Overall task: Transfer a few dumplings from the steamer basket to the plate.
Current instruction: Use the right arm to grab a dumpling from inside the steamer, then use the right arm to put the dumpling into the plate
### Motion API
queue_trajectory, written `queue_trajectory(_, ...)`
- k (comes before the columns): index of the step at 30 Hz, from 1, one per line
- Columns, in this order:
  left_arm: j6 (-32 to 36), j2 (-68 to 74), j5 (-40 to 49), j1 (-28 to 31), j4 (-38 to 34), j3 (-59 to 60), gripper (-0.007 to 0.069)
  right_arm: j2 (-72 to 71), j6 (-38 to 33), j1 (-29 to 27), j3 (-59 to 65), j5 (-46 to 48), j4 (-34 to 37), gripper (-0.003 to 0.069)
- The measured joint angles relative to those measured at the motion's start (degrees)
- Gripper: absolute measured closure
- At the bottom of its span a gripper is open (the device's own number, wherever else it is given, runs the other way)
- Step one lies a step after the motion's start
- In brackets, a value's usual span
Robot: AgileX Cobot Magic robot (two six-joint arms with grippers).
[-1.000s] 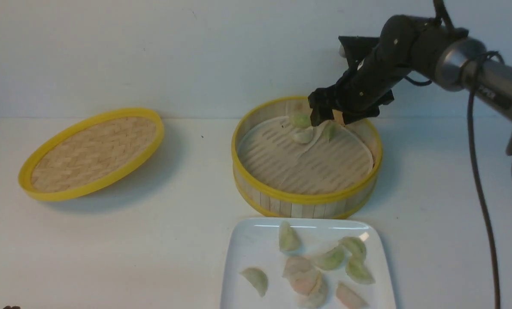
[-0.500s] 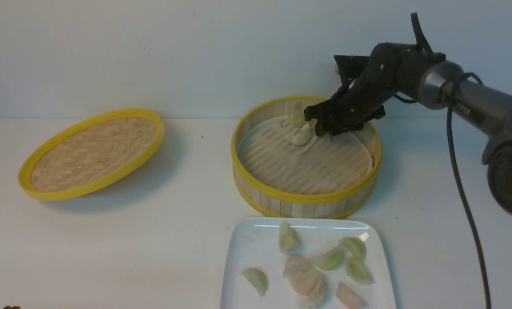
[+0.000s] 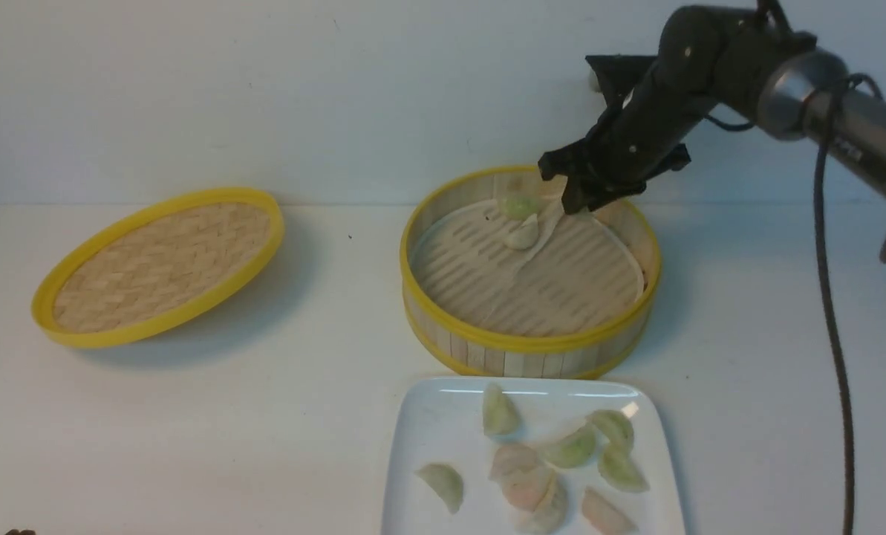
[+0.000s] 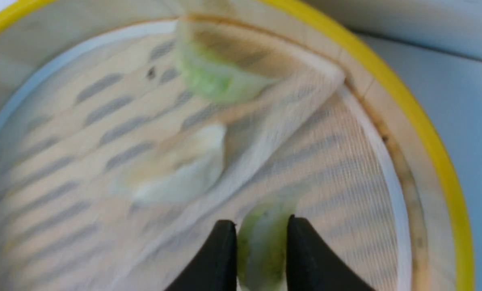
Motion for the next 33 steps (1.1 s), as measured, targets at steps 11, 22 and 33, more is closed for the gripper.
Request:
queue_trajectory(11,0.00,0.00,0.00,0.00,0.00,0.00,0.0630,-20.28,-2.24,1.51,11.96,3.03,2.76,0.0519)
queue_trajectory(22,0.00,0.00,0.00,0.00,0.00,0.00,0.0630,-45.89,-4.92,15.33,55.91,-1.14,4.69,0.0519)
queue_trajectory(33,0.00,0.00,0.00,0.00,0.00,0.00,0.0630,-44.58,-4.98,21.38,74.18,-16.27,6.49,0.0519)
